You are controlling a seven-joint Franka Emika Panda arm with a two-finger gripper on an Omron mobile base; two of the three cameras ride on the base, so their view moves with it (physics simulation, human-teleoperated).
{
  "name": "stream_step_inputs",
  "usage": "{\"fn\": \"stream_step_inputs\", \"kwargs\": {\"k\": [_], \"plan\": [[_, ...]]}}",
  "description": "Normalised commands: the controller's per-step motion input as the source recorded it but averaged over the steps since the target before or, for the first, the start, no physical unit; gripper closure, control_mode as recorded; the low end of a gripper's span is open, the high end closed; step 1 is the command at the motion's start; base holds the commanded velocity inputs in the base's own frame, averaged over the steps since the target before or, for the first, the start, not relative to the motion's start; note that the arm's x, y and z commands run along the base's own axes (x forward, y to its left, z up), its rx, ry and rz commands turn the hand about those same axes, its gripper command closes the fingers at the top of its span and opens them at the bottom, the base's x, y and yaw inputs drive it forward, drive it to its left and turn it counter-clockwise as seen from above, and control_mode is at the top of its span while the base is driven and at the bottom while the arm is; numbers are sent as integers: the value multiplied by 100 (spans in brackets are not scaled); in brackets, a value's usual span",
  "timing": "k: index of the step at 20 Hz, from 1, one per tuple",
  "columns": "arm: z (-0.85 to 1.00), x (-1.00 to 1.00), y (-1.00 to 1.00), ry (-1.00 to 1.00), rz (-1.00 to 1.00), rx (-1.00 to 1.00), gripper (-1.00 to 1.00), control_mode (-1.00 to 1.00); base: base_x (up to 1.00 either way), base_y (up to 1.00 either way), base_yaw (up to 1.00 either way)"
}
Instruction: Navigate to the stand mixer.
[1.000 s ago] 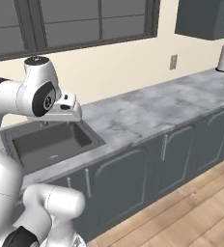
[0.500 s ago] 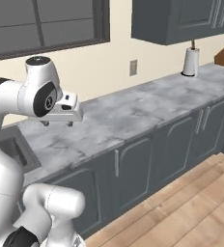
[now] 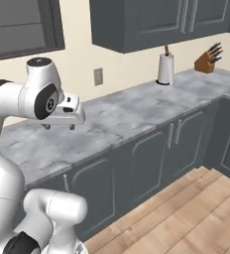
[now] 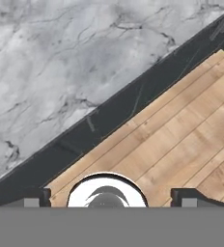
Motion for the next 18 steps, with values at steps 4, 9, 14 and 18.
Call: {"fn": "stream_step_inputs", "kwargs": {"k": [4, 9, 14, 18], "plan": [[0, 0, 0, 0, 0, 0, -100, 100, 9, -100, 2], [0, 0, 0, 0, 0, 0, -100, 100, 40, -100, 4], [0, 0, 0, 0, 0, 0, -100, 100, 99, -100, 0], [0, 0, 0, 0, 0, 0, -100, 100, 99, -100, -8]]}}
